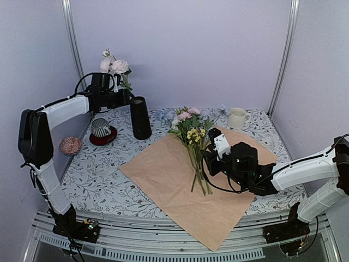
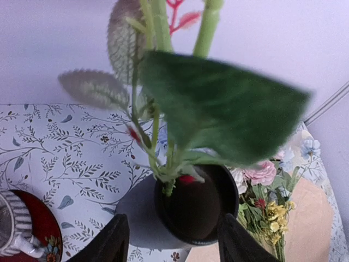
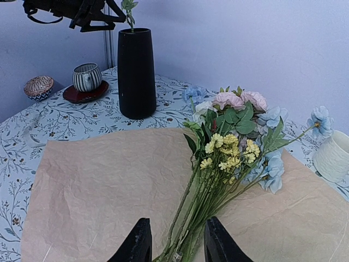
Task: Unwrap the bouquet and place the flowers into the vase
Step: Place the fake flower in the vase.
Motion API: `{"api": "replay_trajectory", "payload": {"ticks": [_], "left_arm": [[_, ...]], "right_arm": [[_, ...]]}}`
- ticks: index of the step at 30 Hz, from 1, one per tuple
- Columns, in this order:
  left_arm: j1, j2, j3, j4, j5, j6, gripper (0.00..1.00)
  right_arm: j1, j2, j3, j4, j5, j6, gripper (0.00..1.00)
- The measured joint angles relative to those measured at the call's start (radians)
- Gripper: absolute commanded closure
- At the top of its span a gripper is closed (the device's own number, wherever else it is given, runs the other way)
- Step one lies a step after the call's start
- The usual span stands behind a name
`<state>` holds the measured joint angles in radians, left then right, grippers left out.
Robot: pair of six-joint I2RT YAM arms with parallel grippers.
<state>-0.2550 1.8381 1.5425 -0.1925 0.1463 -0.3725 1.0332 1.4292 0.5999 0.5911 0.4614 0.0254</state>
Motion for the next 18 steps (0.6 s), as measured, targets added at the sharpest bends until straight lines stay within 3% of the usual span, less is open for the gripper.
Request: {"api": "replay_trajectory", "payload": {"ticks": [7,18], "left_arm": [[0.000,-0.146,-0.175,0.061,0.010,-0.016,0.26],[-0.003,-0.418,-0.472,0.149,0.089,-0.026,0.29]], "right_arm": [[0.000,0.002,0.003,0.000,0.000,0.000,0.65],[0.000,0.023,0.046,-0.055,-0.003,0.024,0.70]]}}
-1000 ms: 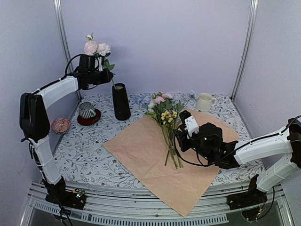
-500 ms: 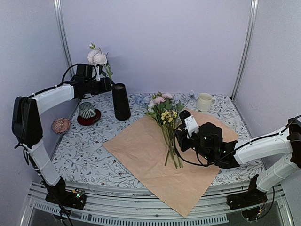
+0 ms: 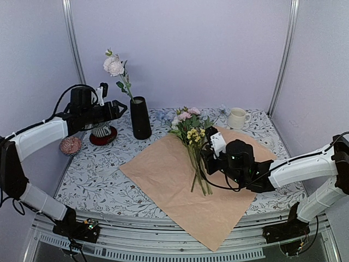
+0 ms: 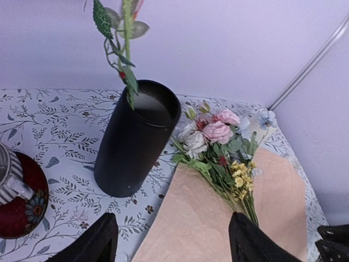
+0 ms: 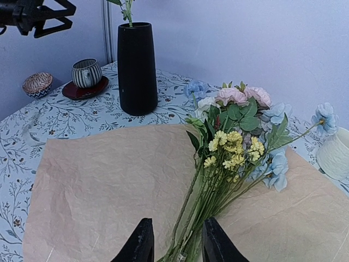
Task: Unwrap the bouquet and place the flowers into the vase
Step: Place the fake flower in the vase, then pick up the fake flower from the flattened wrapping paper.
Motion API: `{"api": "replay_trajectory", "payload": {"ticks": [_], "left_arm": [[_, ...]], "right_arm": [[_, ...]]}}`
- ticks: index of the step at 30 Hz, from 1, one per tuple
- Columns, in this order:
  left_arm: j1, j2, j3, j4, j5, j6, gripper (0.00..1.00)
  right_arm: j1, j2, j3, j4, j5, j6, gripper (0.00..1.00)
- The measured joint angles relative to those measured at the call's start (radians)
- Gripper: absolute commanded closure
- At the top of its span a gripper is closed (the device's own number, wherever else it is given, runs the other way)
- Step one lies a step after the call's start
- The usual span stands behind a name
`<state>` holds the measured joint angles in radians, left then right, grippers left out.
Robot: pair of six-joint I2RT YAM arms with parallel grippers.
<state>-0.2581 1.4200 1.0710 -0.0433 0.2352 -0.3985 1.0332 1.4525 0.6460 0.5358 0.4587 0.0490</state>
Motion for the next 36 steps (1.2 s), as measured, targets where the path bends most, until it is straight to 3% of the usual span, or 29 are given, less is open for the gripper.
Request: {"api": "replay_trajectory", "payload": {"ticks": [7,17,27,30,33,36], "left_arm": [[-0.093,-0.127,-0.129,0.087,0.061,0.002,0.31],[-0.269,-0.205,-0.402,0.357,0.040,0.018,0.33],[-0.306,-0.239,-0.595,0.599,-0.012,0.074,0.32],[-0.307,-0.247,-0.610,0.626,-0.023,0.081,0.27],[-0.307,-0.254,-0.614,0.658,-0.042,0.083,0.06],[-0.309,-0.257,-0.625,0.697,-0.072,0.056,0.02]], "right_arm": [[0.000,0.046,0.165,-0.240,-0.072,0.178,0.72],[0.000,0.149,0.349,-0.588,-0.142,0.391,0.72],[-0.014,0.347,0.543,-0.821,-0.161,0.475,0.75],[-0.025,0.398,0.592,-0.867,-0.172,0.488,0.76],[-0.038,0.428,0.623,-0.891,-0.183,0.494,0.76],[-0.055,0.450,0.644,-0.910,-0.194,0.497,0.77]]}}
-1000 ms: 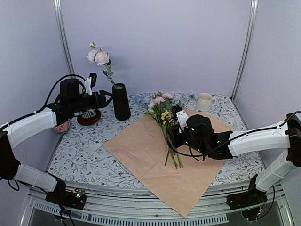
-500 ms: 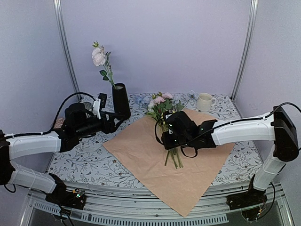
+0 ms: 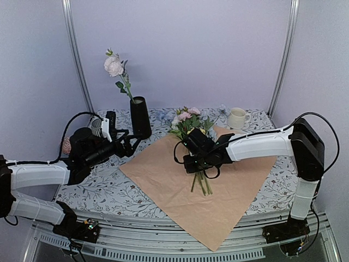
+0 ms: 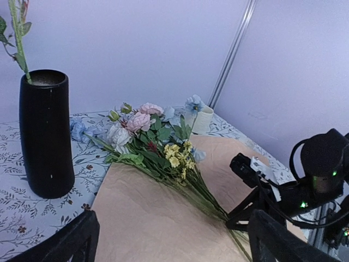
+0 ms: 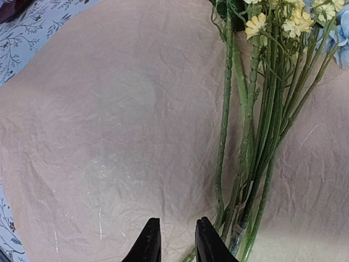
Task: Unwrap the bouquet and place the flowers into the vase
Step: Pick up the fake flower from the flattened wrapping paper.
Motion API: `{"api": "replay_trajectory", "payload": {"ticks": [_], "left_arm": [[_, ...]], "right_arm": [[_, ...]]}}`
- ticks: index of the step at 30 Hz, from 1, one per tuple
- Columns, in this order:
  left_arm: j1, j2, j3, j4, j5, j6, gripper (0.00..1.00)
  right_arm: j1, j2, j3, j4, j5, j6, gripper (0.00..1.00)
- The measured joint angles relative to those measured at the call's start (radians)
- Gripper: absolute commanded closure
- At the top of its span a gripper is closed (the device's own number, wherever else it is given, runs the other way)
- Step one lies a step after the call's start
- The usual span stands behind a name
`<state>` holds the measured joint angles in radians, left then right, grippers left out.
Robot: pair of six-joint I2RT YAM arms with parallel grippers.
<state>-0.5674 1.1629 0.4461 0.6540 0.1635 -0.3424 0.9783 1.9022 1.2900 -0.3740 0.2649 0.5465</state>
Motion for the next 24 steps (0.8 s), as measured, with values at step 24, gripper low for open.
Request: {"api": "replay_trajectory", "payload": {"ticks": [24], "left_arm": [[-0.002,-0.013,-0.021,0.064,-0.070,-0.024,0.03]], "right_arm": [[-0.052,0.150,0.130,-0.091,-0.013,-0.009,0.78]]}}
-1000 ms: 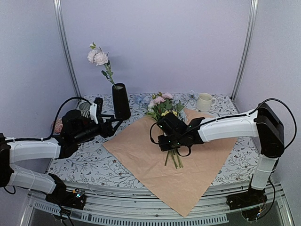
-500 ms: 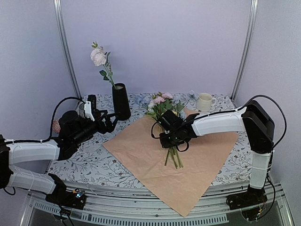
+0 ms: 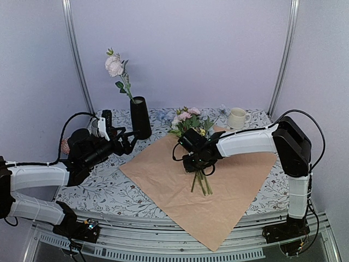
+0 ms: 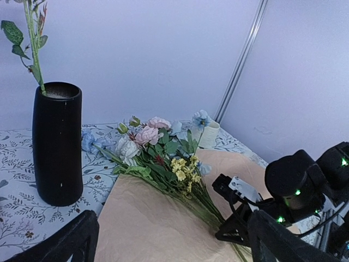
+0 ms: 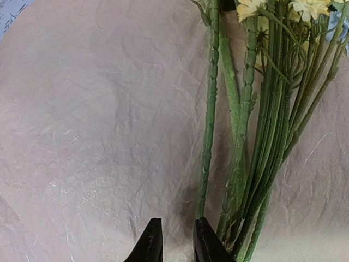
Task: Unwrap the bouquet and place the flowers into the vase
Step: Pick up the fake flower from the flattened wrapping paper.
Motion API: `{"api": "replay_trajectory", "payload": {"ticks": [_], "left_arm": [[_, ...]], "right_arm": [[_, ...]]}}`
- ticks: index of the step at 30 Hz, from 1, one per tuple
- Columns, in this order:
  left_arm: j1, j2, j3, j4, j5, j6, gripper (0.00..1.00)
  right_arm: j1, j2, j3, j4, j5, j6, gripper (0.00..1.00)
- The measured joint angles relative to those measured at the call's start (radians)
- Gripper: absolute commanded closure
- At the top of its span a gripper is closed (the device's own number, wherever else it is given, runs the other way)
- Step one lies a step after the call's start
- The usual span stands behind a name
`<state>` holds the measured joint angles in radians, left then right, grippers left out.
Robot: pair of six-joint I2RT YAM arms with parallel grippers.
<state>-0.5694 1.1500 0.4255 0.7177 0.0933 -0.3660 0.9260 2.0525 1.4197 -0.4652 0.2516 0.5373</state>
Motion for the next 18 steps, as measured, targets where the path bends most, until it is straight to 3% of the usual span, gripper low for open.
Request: {"api": "replay_trajectory", "payload": {"ticks": [18], "left_arm": [[0.000,0.014,0.000,0.019,-0.021,-0.009,0.02]], "right_arm": [[0.000,0.042,0.034,-0.039,0.055,-0.014,0.79]]}}
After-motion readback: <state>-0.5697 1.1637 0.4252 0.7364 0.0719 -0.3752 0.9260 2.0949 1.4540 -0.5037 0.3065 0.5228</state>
